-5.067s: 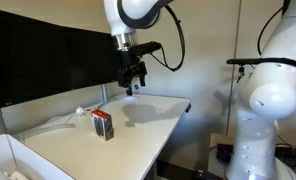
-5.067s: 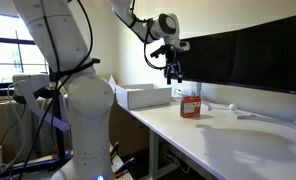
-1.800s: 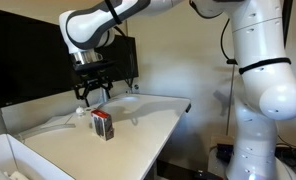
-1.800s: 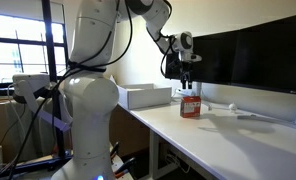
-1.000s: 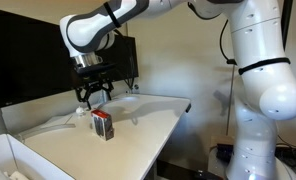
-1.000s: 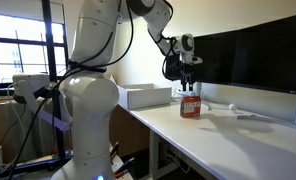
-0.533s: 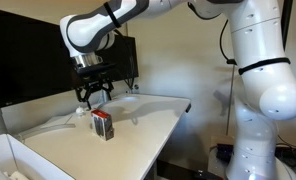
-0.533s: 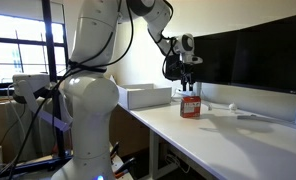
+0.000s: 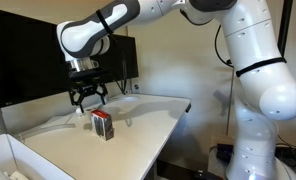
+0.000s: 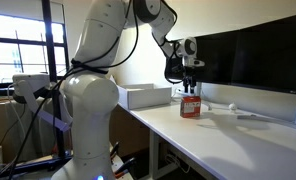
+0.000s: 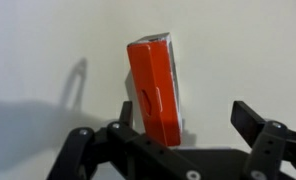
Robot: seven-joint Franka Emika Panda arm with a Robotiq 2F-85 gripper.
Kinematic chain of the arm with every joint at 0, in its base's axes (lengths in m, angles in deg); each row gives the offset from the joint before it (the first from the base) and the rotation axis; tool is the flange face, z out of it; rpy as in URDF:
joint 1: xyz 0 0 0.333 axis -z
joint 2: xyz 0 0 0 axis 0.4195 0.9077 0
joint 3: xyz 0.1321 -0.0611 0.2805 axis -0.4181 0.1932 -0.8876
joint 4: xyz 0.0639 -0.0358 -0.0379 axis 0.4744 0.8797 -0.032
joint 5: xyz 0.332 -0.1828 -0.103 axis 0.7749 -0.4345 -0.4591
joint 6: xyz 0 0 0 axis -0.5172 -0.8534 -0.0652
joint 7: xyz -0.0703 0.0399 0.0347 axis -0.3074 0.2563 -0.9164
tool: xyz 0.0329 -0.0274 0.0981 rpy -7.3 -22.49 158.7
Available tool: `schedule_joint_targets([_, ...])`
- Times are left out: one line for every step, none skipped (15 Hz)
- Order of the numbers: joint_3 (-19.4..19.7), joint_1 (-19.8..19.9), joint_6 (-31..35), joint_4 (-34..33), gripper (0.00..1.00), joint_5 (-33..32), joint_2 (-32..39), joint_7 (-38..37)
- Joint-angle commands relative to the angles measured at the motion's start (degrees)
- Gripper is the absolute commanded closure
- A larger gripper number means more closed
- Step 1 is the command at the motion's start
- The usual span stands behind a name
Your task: Put the small box into the white box
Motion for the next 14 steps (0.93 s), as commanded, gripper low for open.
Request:
schedule_joint_targets([0.98,-1.07,0.90,-4.85,0.00,1.48,4.82,-1.57])
schedule_joint_targets([1.09,-1.22,0.65,-6.11,0.00,1.54,5.94,-1.49])
schedule_joint_targets([1.23,-1.33,0.52,-7.07,0.00,1.55,6.83,-1.26])
schedule_joint_targets([1.42,-1.45,0.11,-7.96,0.00,1.69,7.44,-0.94])
schedule_joint_targets([1.68,-1.57,-0.04,-8.42,0.00,1.72,7.70,-0.86])
schedule_joint_targets([1.88,-1.52,-0.03,-8.47,0.00,1.82,7.51,-0.83])
schedule_joint_targets([2.08,-1.46,0.07,-8.40,0.00,1.75,7.19,-0.81])
schedule_joint_targets([2.38,-1.37,0.16,-8.15,0.00,1.69,6.56,-1.12])
schedule_joint_targets([2.69,-1.21,0.45,-7.50,0.00,1.61,5.72,-1.18])
schedule_joint_targets([2.95,-0.93,0.65,-6.90,0.00,1.90,4.91,-1.19])
schedule_joint_targets([3.23,-0.78,0.80,-6.35,0.00,2.08,4.28,-1.38])
schedule_joint_targets([3.46,-0.61,0.58,-5.87,0.00,2.41,3.68,-1.48])
schedule_joint_targets([3.65,-0.48,0.20,-5.51,0.00,2.93,3.25,-1.51])
schedule_joint_targets([3.76,-0.25,0.05,-4.75,0.00,3.88,2.82,-1.41])
